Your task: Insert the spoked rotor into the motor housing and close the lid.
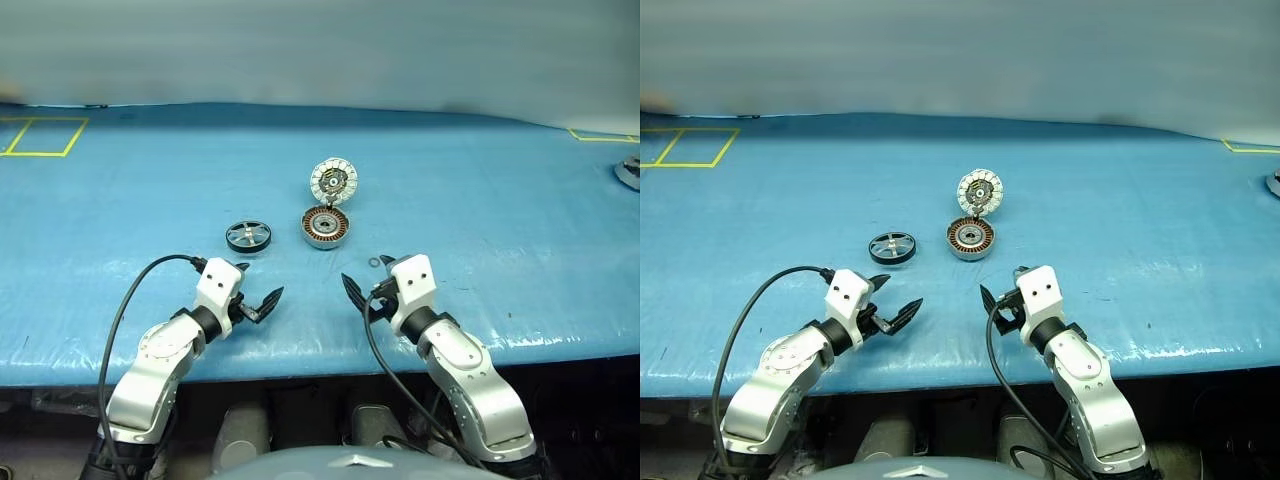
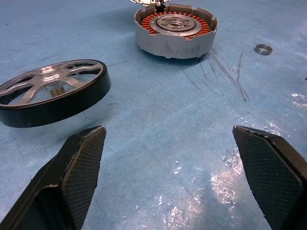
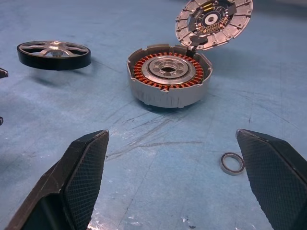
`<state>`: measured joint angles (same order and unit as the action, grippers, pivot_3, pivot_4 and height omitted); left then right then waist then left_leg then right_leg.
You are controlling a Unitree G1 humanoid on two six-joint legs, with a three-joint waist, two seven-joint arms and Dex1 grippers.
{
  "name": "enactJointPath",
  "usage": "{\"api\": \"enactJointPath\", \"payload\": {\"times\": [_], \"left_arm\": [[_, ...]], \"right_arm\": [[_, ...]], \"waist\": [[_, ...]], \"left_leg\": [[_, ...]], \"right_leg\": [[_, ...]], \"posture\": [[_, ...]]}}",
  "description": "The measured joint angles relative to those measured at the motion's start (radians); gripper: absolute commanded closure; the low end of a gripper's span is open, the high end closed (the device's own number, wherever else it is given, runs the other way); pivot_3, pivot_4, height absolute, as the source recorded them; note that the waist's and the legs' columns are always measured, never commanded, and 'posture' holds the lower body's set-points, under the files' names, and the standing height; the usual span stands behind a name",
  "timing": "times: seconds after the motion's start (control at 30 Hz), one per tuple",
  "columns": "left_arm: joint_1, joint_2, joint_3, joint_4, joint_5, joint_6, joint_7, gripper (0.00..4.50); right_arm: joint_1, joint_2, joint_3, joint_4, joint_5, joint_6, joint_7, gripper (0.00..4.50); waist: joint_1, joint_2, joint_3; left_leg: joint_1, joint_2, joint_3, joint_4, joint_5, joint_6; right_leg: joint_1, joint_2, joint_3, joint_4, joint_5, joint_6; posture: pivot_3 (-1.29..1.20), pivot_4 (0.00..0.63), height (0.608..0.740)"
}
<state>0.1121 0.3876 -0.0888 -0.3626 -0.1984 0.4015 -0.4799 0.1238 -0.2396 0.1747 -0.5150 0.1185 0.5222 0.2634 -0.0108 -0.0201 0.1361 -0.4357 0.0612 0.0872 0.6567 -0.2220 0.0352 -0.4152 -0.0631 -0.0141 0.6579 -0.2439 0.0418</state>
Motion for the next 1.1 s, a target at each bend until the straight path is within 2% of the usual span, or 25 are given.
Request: {"api": "enactJointPath", "payload": {"times": [0.17, 0.37, 0.57, 0.7, 0.83, 1.1], "left_arm": [[0.001, -0.003, -0.001, 0.0, 0.001, 0.0, 0.001, 0.0], [0.009, -0.01, -0.006, 0.001, 0.003, -0.015, 0.001, 0.0], [0.021, -0.024, -0.026, 0.003, 0.023, -0.04, 0.001, 0.0], [0.026, -0.031, -0.04, 0.004, 0.03, -0.045, 0.001, 0.0], [0.037, -0.034, -0.041, 0.004, 0.034, -0.048, 0.002, 0.0], [0.06, -0.041, -0.055, 0.004, 0.062, -0.072, 0.02, 0.0]], "right_arm": [[-0.113, -0.052, 0.033, -0.032, 0.016, 0.204, 0.038, 0.04], [-0.365, -0.183, 0.156, -0.065, 0.015, 0.464, 0.111, 0.04], [-0.621, -0.159, 0.219, 0.084, 0.004, 0.55, 0.149, 0.04], [-0.753, -0.159, 0.314, 0.25, -0.027, 0.536, 0.193, 0.04], [-0.804, -0.147, 0.374, 0.398, -0.062, 0.474, 0.225, 0.04], [-0.854, -0.116, 0.383, 0.571, -0.114, 0.347, 0.279, 0.04]], "waist": [[0.0, 0.0, 0.0], [-0.001, 0.001, 0.0], [-0.001, 0.001, 0.0], [0.0, 0.001, 0.0], [-0.002, 0.001, 0.001], [-0.003, 0.001, 0.001]], "left_leg": [[0.0, 0.0, 0.0, 0.0, 0.0, 0.0], [-0.001, 0.0, 0.0, 0.0, 0.0, 0.0], [-0.002, 0.0, 0.0, 0.0, 0.0, 0.001], [-0.004, -0.001, 0.0, 0.0, 0.001, 0.001], [-0.005, -0.001, 0.001, 0.0, 0.001, 0.001], [-0.005, 0.0, 0.002, 0.0, 0.001, 0.001]], "right_leg": [[0.0, 0.0, 0.0, 0.0, 0.0, 0.0], [-0.001, 0.0, 0.0, 0.0, 0.0, 0.0], [0.0, 0.002, 0.0, 0.0, 0.0, -0.001], [0.0, 0.002, -0.001, 0.0, 0.0, -0.001], [-0.001, 0.002, 0.0, 0.001, 0.0, 0.0], [0.0, 0.003, 0.0, 0.001, 0.001, 0.001]], "posture": [[0.0, 0.15, 0.74], [0.0, 0.15, 0.74], [0.0, 0.15, 0.74], [0.0, 0.15, 0.74], [0.0, 0.15, 0.74], [0.0, 0.15, 0.74]]}}
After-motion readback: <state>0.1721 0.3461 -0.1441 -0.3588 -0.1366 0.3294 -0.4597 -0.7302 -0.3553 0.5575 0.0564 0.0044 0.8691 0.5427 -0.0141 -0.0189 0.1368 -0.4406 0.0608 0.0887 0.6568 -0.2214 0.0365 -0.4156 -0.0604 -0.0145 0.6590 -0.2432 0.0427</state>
